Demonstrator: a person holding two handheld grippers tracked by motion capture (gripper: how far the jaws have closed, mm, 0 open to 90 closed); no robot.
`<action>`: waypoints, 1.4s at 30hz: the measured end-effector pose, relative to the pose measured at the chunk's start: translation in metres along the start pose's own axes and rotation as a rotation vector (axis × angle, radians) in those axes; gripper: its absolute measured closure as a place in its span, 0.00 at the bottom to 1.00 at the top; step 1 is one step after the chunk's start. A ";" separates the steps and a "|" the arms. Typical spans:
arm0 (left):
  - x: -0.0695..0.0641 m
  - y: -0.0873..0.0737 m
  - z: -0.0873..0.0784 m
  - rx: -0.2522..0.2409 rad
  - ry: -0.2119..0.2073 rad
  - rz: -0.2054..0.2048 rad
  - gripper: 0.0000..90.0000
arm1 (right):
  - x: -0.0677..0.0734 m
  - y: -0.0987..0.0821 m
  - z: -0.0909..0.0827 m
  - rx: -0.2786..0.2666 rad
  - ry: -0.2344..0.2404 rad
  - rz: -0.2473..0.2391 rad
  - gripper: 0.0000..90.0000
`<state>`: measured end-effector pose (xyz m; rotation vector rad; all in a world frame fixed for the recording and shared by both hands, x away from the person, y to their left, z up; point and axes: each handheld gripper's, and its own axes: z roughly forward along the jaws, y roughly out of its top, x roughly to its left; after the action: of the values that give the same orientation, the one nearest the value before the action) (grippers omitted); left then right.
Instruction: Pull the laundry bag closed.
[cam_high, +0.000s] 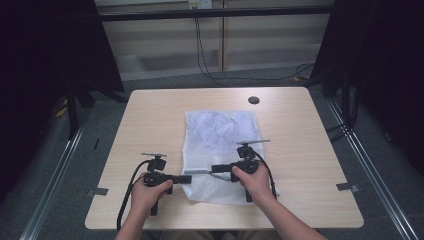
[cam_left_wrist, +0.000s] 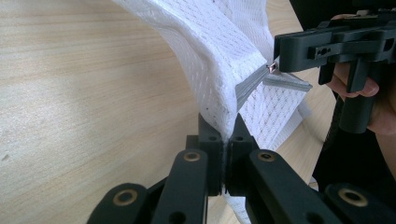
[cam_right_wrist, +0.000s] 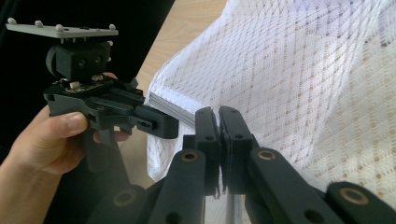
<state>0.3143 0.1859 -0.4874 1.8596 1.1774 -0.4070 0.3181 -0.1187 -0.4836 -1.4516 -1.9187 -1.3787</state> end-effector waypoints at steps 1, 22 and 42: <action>-0.001 0.000 0.000 -0.007 -0.005 -0.019 0.98 | 0.000 0.000 0.000 -0.001 -0.005 -0.002 0.97; 0.000 -0.001 -0.002 -0.006 -0.020 -0.025 0.98 | -0.004 0.000 -0.004 -0.001 0.003 0.004 0.97; 0.003 0.000 -0.005 -0.005 -0.015 -0.006 0.98 | -0.012 0.002 -0.015 -0.016 -0.017 0.021 0.97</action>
<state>0.3147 0.1921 -0.4868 1.8463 1.1738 -0.4202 0.3205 -0.1379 -0.4850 -1.4915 -1.9016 -1.3791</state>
